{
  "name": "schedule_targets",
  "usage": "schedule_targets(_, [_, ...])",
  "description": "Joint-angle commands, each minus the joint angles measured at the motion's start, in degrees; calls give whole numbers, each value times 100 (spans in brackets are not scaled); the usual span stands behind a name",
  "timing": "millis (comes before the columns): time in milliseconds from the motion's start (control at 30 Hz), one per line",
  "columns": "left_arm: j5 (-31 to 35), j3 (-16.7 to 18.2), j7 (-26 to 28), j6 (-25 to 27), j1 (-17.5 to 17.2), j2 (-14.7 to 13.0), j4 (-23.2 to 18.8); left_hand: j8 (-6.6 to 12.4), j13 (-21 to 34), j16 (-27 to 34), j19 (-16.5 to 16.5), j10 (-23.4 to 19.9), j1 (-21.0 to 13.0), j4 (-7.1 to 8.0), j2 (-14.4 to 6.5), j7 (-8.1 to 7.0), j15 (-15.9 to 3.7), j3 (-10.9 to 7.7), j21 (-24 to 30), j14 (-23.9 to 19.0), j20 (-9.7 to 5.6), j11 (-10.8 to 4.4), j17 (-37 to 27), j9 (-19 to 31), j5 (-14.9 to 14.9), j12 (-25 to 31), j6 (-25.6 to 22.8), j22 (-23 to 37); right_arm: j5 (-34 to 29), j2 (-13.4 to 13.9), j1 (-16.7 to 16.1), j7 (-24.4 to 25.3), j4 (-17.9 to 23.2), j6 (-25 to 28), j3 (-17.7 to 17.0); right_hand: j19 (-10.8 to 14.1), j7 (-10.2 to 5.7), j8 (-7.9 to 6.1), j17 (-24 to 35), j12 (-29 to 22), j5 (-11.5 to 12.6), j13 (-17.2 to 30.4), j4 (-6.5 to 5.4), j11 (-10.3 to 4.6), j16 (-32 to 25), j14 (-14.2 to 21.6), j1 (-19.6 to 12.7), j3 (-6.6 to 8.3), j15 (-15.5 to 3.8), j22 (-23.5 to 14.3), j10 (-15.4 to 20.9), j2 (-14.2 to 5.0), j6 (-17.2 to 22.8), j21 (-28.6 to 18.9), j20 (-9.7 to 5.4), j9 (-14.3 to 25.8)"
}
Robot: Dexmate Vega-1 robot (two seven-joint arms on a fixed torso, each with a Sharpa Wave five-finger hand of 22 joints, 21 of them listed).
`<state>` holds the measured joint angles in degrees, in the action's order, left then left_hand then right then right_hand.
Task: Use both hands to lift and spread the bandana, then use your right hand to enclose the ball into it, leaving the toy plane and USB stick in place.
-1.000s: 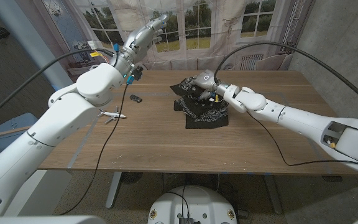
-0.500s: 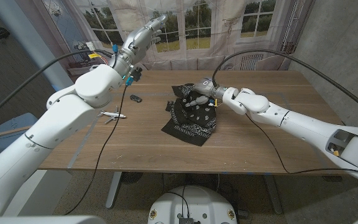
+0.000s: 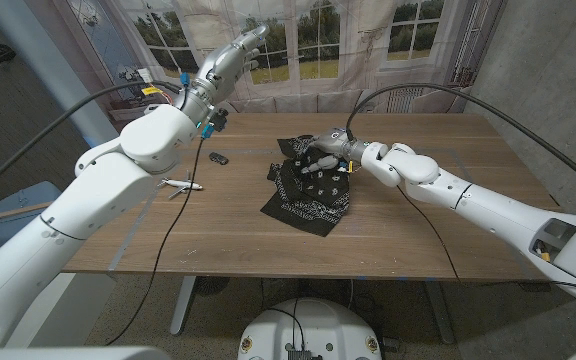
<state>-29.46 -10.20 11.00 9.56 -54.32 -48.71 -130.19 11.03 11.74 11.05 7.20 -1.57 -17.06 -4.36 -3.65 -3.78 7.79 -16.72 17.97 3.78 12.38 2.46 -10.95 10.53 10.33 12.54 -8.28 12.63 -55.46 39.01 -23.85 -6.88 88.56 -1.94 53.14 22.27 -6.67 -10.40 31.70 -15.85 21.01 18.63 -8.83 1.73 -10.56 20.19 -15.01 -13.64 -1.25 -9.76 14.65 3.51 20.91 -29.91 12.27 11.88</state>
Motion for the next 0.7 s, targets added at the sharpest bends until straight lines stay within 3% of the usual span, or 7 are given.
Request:
schedule_targets(33, [3, -2, -5, 15, 26, -6, 21, 19, 12, 9, 42, 34, 33, -34, -25, 0, -14, -28, -30, 31, -4, 51, -8, 17, 12, 20, -41, 34, 2879, -259, -57, -916, -649, -891, -686, -409, -53, -58, -102, 162, 64, -32, -4, 15, -12, -354, 178, -171, 165, -11, -209, -25, -151, 339, 9, 1])
schedule_targets(167, [-19, -14, -35, 4, 49, 2, 56, 16, 12, 9, 43, 35, 33, -39, -25, 5, -11, -30, -31, 34, -4, 49, -8, 17, 12, 20, -36, 34, 3957, -439, 49, -1376, -1202, -1365, -808, -593, -20, -63, -160, 229, 82, -52, 7, 32, -10, -524, 229, -230, 247, -13, -295, -48, -220, 498, 10, -5])
schedule_targets(200, [-31, -18, -49, -5, 59, 9, 73, 16, 12, 8, 43, 38, 32, -41, -25, 4, -9, -31, -31, 36, -4, 49, -8, 17, 13, 19, -35, 34, 4492, -552, 90, -1646, -1495, -1587, -882, -633, -13, -63, -172, 238, 86, -56, 11, 44, -6, -566, 234, -239, 261, -13, -305, -53, -234, 530, 10, -6])
schedule_targets(267, [-42, -21, -65, -11, 64, 7, 83, 14, 12, 7, 44, 34, 32, -44, -25, 0, -6, -32, -32, 40, -4, 54, -7, 17, 13, 20, -31, 34, 4810, -608, 125, -1812, -1646, -1675, -903, -720, 11, -66, -198, 253, 96, -65, 21, 69, 0, -654, 236, -253, 296, -14, -314, -71, -261, 601, 10, -8])
schedule_targets(300, [-36, -24, -55, 6, 68, 2, 83, 14, 12, 7, 45, 39, 32, -46, -25, 0, -7, -33, -32, 42, -4, 42, -7, 17, 13, 19, -31, 34, 5322, -730, 146, -2075, -1913, -1825, -994, -759, 11, -69, -209, 258, 100, -68, 28, 67, 1, -689, 232, -256, 325, -14, -314, -80, -266, 632, 10, -9])
schedule_targets(433, [-63, -18, -68, 4, 71, 2, 105, 8, 12, 7, 46, 43, 32, -54, -25, -1, -3, -37, -34, 44, -4, 52, -7, 17, 13, 18, -16, 35, 6413, -1028, 215, -2680, -2537, -2103, -1166, -994, 28, -63, -283, 321, 131, -94, 63, 108, 4, -921, 198, -276, 394, -16, -409, -144, -373, 826, 10, -17])
schedule_targets(700, [-93, 52, -86, -1, 19, -54, 89, 11, 12, 7, 54, 45, 31, -68, -23, 2, 1, -41, -38, 50, -4, 51, -6, 18, 14, 19, -22, 35, 7644, -1470, 253, -3214, -3264, -2364, -1480, -1337, 73, -45, -386, 384, 165, -131, 112, 161, 3, -1211, 124, -291, 492, -24, -530, -226, -544, 1092, 6, -26])
